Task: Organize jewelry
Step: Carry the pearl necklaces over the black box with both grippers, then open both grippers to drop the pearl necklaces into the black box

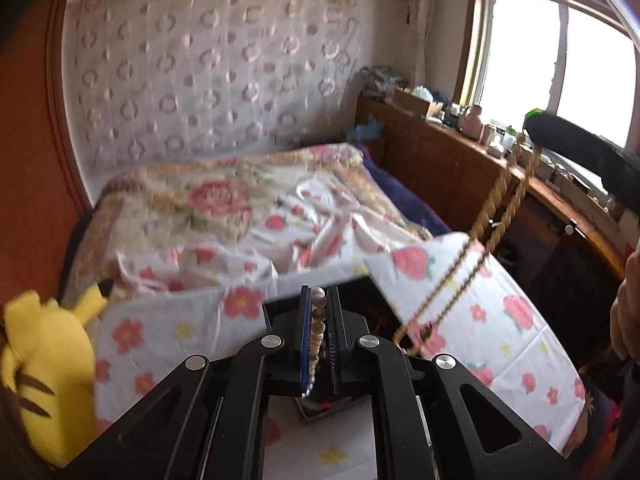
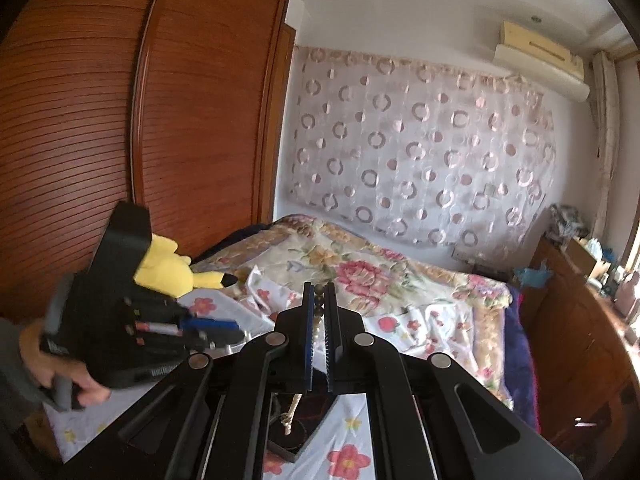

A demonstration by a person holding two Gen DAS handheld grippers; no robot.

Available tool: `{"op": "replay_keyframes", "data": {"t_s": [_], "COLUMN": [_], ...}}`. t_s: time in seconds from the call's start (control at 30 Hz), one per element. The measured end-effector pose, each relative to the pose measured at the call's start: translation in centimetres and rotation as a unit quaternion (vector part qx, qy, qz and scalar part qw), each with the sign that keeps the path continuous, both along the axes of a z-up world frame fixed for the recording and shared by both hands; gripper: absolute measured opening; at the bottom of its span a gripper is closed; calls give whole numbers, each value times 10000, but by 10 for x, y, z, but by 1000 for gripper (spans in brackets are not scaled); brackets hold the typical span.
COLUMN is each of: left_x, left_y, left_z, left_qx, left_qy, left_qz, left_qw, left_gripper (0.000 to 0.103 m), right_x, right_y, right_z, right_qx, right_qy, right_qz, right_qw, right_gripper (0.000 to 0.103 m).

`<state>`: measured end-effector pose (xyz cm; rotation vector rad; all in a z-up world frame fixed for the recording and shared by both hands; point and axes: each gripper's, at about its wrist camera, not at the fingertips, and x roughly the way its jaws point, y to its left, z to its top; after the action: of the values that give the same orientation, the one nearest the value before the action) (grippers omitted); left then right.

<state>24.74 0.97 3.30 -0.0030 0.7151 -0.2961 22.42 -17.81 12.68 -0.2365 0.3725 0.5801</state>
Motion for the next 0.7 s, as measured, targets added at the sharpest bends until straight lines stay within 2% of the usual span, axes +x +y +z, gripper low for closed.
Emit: {"op": "replay_keyframes", "data": {"t_s": [0.2, 0.27, 0.4, 0.53, 0.63, 0.7], "left_x": [-14, -23, -40, -59, -71, -80], "left_y": [10, 12, 16, 22, 23, 22], "left_z": [-34, -42, -55, -61, -63, -63], "left_qx": [-50, 9, 112, 40, 52, 40], "left_qy": [153, 138, 83, -10, -113, -195], "left_qz": [125, 145, 175, 219, 282, 311], "left_qw": [9998, 9998, 9997, 9998, 9995, 9993], "left_gripper": [7, 17, 30, 53, 70, 77], "right_x": [21, 28, 34, 27, 18, 10], "right_y": [17, 22, 25, 22, 14, 7], "right_z": [-55, -80, -113, -121, -120, -122], "right_qx": [-225, -337, -401, -411, -336, -318], "right_qy": [543, 826, 1191, 1263, 1262, 1276], "right_qz": [-4, -16, -87, -64, -7, 27], "right_qw": [9983, 9960, 9920, 9911, 9914, 9913], "right_gripper": [6, 6, 6, 18, 21, 21]}}
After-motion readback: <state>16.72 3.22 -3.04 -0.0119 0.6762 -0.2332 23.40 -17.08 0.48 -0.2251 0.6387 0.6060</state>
